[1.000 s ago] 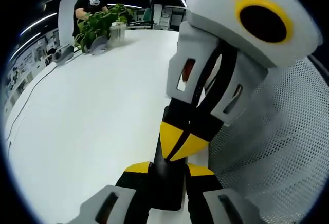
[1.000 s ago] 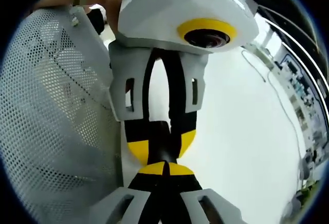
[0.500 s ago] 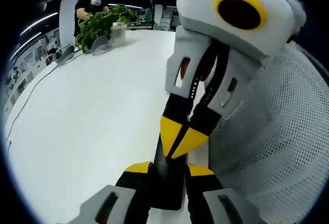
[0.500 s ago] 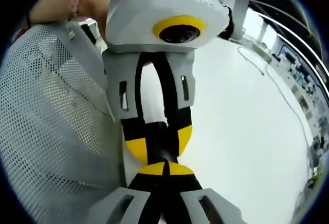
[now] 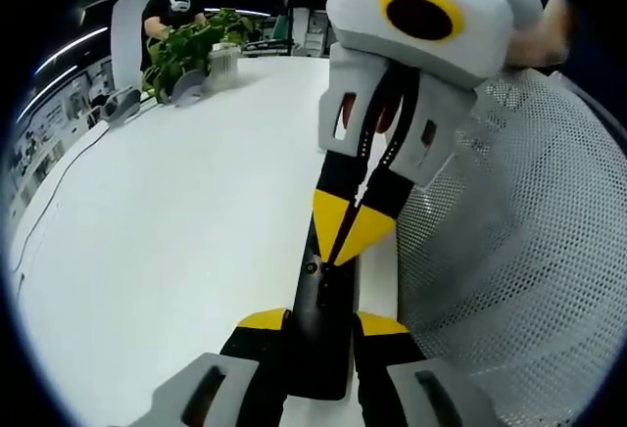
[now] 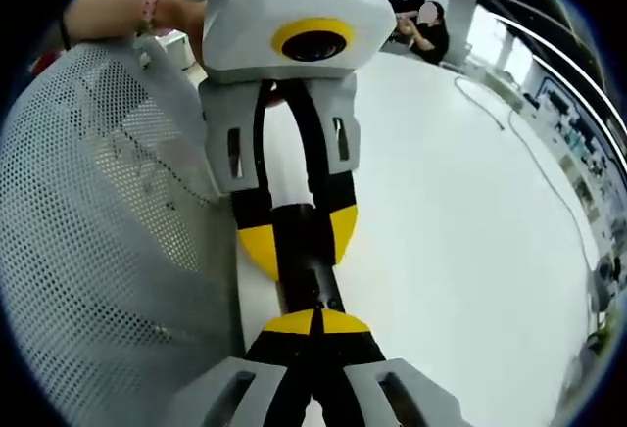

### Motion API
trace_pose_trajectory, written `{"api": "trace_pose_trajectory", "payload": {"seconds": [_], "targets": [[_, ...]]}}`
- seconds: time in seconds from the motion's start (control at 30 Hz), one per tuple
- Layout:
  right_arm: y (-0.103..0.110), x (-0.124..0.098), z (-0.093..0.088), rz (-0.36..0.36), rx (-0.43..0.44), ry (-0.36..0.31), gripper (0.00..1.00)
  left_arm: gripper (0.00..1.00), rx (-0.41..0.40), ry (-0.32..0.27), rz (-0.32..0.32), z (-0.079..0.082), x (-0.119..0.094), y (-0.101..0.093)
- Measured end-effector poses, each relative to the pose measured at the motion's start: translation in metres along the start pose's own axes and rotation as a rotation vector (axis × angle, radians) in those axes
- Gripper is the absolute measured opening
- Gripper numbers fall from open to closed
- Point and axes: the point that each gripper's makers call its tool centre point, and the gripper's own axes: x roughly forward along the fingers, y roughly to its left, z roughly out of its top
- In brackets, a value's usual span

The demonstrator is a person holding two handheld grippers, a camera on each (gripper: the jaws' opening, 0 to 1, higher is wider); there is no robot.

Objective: Press the specified remote control buttons in sequence, fully releasing each button before pressing the next.

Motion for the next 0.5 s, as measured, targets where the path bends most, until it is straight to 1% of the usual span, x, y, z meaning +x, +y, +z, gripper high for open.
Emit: {"api": "trace_pose_trajectory", "payload": {"seconds": [0.13, 0.23, 0.33, 0.37, 0.43, 0.5], "targets": [[-0.0002, 0.0016, 0.0008, -0.001, 0.004, 0.007, 0.00, 0.25, 0.007, 0.005, -0.002, -0.0001, 0.0002, 0.0003], [0.0000, 0.0028, 0.0008, -0.025, -0.059, 0.022, 0.00, 0.25, 0.015, 0.011, -0.001, -0.0004, 0.0003, 0.0000], [-0.0006, 0.0029, 0.0004, -0.033, -0.056, 0.015, 0.00, 0.25, 0.016, 0.011, -0.004, -0.0007, 0.0004, 0.0005], [-0.0015, 0.0022, 0.0002, -0.032, -0.044, 0.003, 0.00, 0.25, 0.015, 0.010, -0.004, -0.0007, 0.0006, 0.0006], [-0.0018, 0.0012, 0.0005, -0.012, -0.008, -0.023, 0.00, 0.25, 0.014, 0.010, -0.003, -0.0007, 0.0004, 0.0002], [-0.0016, 0.0002, -0.0003, 0.002, -0.014, -0.032, 0.00, 0.25, 0.010, 0.008, -0.003, -0.0005, 0.0002, 0.0001]]}}
